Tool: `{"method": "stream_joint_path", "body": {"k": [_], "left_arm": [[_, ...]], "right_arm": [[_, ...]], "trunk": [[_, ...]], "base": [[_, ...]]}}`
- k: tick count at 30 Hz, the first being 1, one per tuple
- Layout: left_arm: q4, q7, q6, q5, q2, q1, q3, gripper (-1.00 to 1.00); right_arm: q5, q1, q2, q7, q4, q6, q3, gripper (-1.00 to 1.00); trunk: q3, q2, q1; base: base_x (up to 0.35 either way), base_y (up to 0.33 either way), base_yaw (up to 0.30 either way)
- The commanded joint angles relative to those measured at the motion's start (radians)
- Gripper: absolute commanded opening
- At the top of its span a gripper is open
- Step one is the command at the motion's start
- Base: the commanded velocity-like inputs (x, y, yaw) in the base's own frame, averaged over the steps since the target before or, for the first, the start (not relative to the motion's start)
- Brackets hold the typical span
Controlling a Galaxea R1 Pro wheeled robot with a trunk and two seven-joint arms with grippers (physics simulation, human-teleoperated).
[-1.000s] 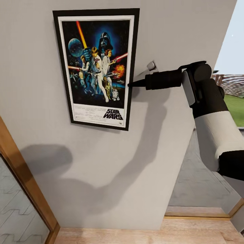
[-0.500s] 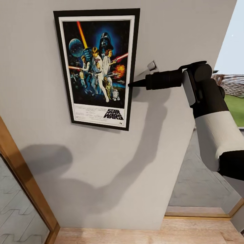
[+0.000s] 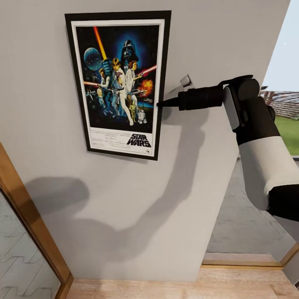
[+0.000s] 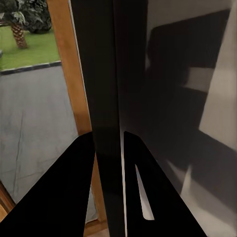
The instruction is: Pick up the poster from the kitchen countertop and hang it on one of the wall nails in the kitchen.
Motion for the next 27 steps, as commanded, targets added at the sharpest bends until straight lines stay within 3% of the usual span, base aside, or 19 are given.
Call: {"method": "stream_joint_path", "body": {"k": [1,27], "left_arm": [[0.001,-0.005,-0.003,0.01,0.0,-0.001,-0.007,1.0],[0.001,-0.005,-0.003,0.01,0.0,-0.001,-0.007,1.0]], "right_arm": [[-0.012,-0.001,-0.001,-0.003,0.0,0.01,0.003,-1.0],[-0.013,0.052,-0.002,-0.001,-0.075,0.008,0.004,-1.0]], "trunk": [[-0.002,-0.002,0.001],[-0.002,-0.002,0.001]], "base": [[0.0,0.0,0.0],[0.0,0.0,0.0]]}}
